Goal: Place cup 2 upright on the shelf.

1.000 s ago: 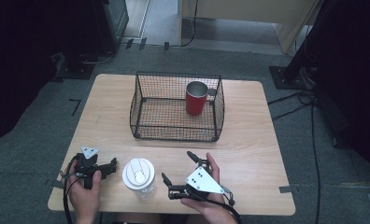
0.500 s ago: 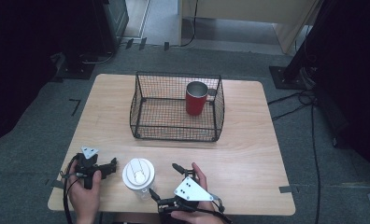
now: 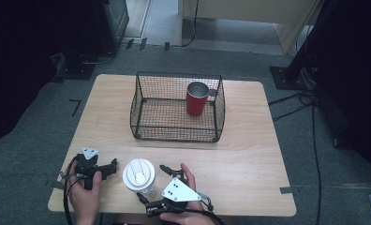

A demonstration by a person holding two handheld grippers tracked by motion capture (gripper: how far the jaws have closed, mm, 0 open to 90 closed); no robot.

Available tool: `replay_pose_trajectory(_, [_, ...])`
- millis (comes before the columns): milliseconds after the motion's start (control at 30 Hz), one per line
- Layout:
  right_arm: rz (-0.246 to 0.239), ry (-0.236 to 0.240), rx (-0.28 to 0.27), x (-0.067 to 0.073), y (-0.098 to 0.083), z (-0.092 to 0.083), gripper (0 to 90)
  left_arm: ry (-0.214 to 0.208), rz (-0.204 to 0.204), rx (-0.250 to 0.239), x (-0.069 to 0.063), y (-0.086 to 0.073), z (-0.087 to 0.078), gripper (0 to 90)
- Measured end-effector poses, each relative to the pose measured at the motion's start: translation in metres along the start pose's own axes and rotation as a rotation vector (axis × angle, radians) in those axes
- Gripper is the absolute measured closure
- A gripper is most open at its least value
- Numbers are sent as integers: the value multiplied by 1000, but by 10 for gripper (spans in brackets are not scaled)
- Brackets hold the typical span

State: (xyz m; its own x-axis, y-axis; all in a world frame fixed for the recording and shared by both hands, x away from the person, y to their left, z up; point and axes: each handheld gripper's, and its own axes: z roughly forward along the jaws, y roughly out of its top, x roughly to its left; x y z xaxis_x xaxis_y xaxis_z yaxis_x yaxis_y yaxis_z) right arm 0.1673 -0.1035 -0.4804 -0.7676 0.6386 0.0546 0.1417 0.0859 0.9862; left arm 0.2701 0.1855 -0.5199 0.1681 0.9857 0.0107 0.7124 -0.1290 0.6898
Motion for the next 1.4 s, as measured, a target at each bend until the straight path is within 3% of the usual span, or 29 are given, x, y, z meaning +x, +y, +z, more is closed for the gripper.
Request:
replay_pose_trajectory(300, [7,3,-2,5,5,17,1,0,0,0,0,0,0,4])
replay_pose_trajectory(667, [-28,-23,21,11,5,33,80,0,0,1,0,0,0,4])
replay_pose_trajectory(767, [-35,-25,13,13,5,34,154,0,0,0,0,0,0,4])
replay_pose_trajectory(1100, [-26,-44,-10,11,7,36,159,0,0,0,0,0,0,4])
replay_pose_trajectory(1400, [-13,-68,-53,1,21,30,159,0,0,0,0,0,0,4])
